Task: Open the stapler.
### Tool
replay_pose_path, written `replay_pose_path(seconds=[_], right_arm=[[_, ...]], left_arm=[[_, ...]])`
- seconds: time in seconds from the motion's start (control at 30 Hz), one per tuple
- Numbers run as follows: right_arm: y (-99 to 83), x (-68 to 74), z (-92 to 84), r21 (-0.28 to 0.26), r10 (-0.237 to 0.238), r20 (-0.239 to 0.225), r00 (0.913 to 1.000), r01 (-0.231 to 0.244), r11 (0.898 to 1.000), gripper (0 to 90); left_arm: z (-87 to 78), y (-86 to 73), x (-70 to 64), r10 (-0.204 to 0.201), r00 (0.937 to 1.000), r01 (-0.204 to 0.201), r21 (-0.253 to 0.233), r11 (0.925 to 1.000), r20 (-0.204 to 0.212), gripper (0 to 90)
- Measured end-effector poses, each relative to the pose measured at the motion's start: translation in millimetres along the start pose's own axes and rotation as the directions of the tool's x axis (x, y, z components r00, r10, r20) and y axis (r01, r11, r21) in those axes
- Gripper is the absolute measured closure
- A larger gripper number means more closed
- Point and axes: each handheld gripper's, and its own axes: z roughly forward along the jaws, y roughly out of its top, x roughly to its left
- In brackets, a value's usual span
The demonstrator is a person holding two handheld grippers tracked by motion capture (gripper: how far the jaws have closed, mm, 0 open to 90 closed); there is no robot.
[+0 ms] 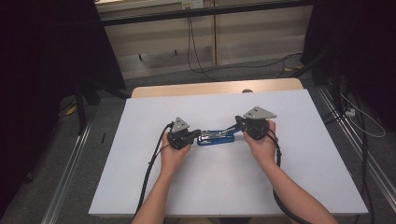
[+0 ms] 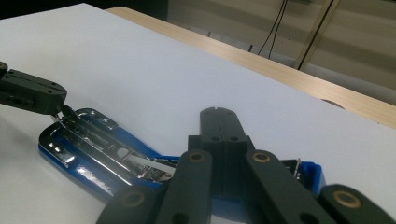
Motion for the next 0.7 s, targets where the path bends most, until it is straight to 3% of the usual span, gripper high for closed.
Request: replay_pose_path(seconds=[0.33, 0.7], right_arm=[[-0.6, -3.6, 5.2, 0.026, -0.018, 0.01, 0.9998, 0.018, 0.999, 90.0], [-8.2, -11.0, 9.8, 0.051, -0.006, 0.009, 0.9999, 0.006, 0.999, 90.0]], left_arm=[[0.0, -0.2, 0.5, -0.007, 1.0, 0.007, -0.001, 1.0, 0.004, 90.0], [0.0, -0.1, 0.3, -0.006, 1.0, 0.006, 0.0, 1.0, 0.002, 90.0]])
